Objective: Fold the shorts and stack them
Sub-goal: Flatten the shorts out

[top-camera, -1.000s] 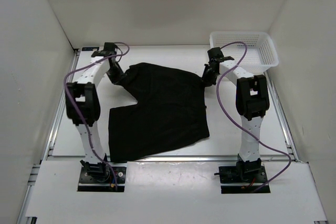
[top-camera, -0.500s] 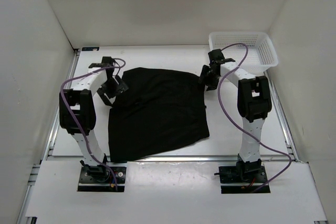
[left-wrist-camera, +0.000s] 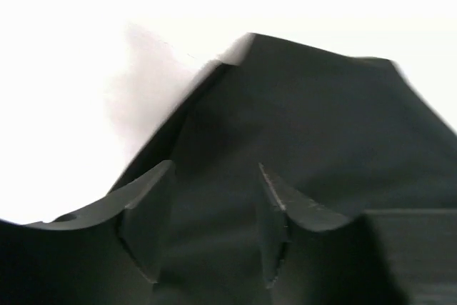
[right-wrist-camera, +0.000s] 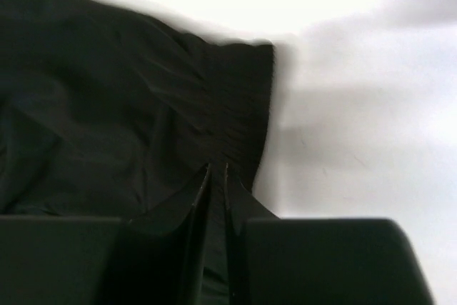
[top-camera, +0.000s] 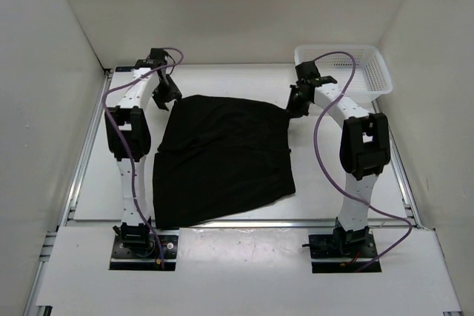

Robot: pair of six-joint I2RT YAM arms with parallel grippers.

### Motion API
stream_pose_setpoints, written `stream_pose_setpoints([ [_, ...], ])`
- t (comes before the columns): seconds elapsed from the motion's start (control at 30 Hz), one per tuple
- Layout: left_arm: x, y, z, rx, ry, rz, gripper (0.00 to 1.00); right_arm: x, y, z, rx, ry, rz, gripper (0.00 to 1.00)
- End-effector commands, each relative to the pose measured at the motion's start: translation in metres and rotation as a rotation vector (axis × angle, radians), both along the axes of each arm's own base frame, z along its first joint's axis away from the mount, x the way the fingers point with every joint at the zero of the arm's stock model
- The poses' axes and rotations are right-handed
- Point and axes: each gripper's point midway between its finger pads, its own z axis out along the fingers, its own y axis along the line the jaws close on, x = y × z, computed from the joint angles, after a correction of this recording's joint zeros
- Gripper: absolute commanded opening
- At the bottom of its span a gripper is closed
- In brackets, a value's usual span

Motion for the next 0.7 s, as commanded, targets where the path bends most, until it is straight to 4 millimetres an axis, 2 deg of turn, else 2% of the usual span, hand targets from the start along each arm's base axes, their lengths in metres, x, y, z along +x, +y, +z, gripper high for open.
stream_pose_setpoints([
  [0.0,-0.012,-0.018,-0.012,-0.051,0.085,-0.074,0.57,0.003,0.021,-0.007,-0.001,0.021,0.084,0.16],
  [0.03,-0.009,-0.02,-0.012,-0.058,0.072,-0.09,0.57,0.006,0.022,-0.008,-0.006,0.023,0.093,0.16],
  [0.17,-0.005,-0.037,-0.03,-0.087,0.085,-0.133,0.57,0.009,0.029,-0.042,-0.013,0.085,0.107,0.16],
  [0.2,-0.004,-0.038,-0.044,-0.087,0.108,-0.131,0.57,0.01,0.03,-0.047,-0.012,0.094,0.099,0.16],
  [0.27,0.0,-0.036,-0.051,-0.074,0.114,-0.138,0.57,0.015,0.032,-0.058,-0.013,0.115,0.089,0.16],
  [0.3,-0.004,-0.031,-0.065,-0.073,0.16,-0.127,0.57,0.017,0.031,-0.062,-0.022,0.124,0.076,0.16],
  [0.33,0.002,-0.031,-0.063,-0.071,0.149,-0.136,0.57,0.025,0.032,-0.065,-0.027,0.115,0.072,0.16],
  [0.4,0.015,-0.018,-0.065,-0.069,0.132,-0.122,0.59,0.034,0.033,-0.066,-0.03,0.11,0.051,0.16],
  [0.43,0.02,-0.018,-0.064,-0.069,0.118,-0.123,0.59,0.036,0.031,-0.075,-0.048,0.122,0.044,0.16],
  [0.47,0.023,-0.014,-0.063,-0.081,0.112,-0.115,0.59,0.052,0.035,-0.065,-0.041,0.08,0.031,0.16],
  [0.5,0.028,-0.016,-0.062,-0.089,0.098,-0.13,0.59,0.057,0.035,-0.065,-0.048,0.076,0.027,0.18],
  [0.53,0.04,-0.012,-0.06,-0.101,0.065,-0.132,0.59,0.058,0.035,-0.074,-0.054,0.095,0.027,0.21],
  [0.57,0.046,-0.008,-0.058,-0.121,0.047,-0.127,0.59,0.075,0.041,-0.06,-0.039,0.047,0.027,0.31],
  [0.63,0.053,-0.005,-0.066,-0.145,0.038,-0.124,0.59,0.086,0.045,-0.065,-0.035,0.038,0.027,0.42],
  [0.67,0.063,-0.002,-0.06,-0.167,-0.002,-0.123,0.59,0.103,0.046,-0.05,-0.011,-0.013,0.022,0.57],
])
